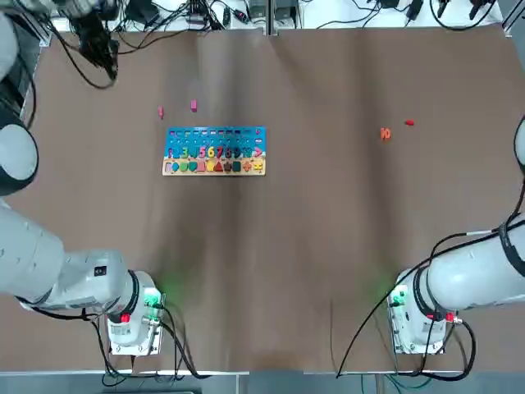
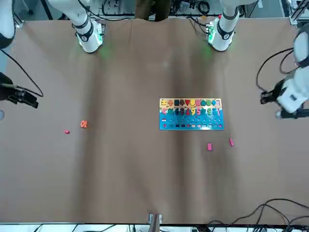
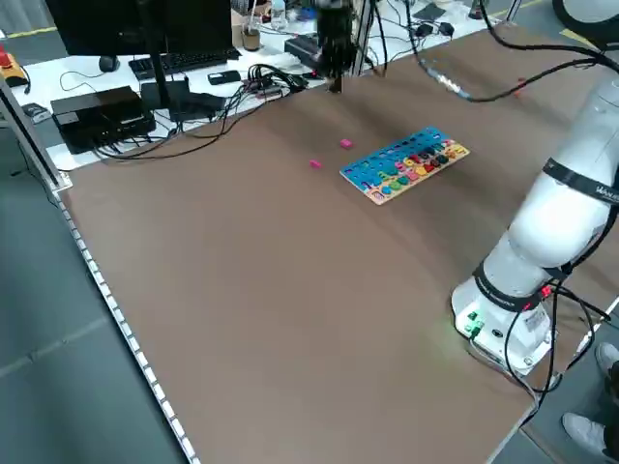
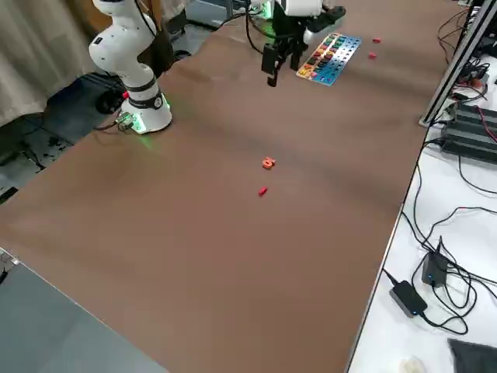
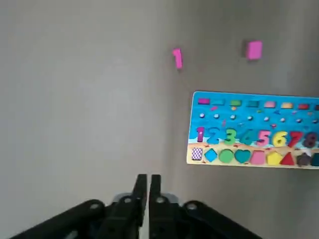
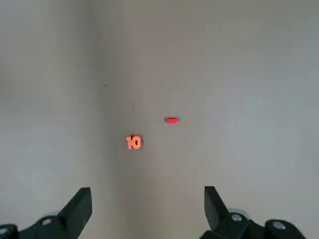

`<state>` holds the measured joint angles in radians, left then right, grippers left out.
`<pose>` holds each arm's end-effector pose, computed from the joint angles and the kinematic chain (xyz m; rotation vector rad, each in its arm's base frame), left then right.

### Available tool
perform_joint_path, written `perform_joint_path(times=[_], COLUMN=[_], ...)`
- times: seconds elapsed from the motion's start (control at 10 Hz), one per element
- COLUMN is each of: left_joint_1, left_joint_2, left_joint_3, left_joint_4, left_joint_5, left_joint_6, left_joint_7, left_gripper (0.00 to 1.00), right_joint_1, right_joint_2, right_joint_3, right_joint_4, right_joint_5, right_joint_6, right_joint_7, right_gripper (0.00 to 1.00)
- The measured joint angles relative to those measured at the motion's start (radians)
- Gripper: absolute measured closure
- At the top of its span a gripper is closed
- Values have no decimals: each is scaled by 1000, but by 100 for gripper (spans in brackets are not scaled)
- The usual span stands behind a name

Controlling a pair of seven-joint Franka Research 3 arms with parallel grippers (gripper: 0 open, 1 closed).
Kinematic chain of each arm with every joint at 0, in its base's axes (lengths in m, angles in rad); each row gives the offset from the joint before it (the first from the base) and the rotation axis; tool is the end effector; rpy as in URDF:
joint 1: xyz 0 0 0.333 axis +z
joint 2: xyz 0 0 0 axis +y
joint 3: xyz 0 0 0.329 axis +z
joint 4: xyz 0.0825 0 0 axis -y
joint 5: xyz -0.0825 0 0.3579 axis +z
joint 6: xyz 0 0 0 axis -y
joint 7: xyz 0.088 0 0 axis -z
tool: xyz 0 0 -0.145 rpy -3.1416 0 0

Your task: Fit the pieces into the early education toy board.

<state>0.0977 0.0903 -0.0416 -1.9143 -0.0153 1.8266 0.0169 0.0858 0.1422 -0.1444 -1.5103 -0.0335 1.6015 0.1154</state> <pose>0.5314 0.0285 0.4194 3.1040 0.0687 -0.2757 0.5710 -0.0330 0.5517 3.0741 -0.2638 -0.0740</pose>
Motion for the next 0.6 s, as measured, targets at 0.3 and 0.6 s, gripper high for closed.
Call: perform_joint_path(times=[0.3, 0.6], left_joint_1=[-2, -23], left_joint_2=[60, 163], left_joint_3=[-2, -5], left_joint_4=[-201, -284], left_joint_5=[2, 2], left_joint_6=[264, 436], left_joint_7=[0, -2], left_gripper=[96, 99], right_joint_1=[-3, 19], right_joint_2=[44, 149], right_joint_3=[-4, 2], right_joint_4=[-5, -38], right_joint_5=[-1, -1], right_joint_6=[-2, -4], right_joint_7=[0, -6], right_gripper=[0, 1])
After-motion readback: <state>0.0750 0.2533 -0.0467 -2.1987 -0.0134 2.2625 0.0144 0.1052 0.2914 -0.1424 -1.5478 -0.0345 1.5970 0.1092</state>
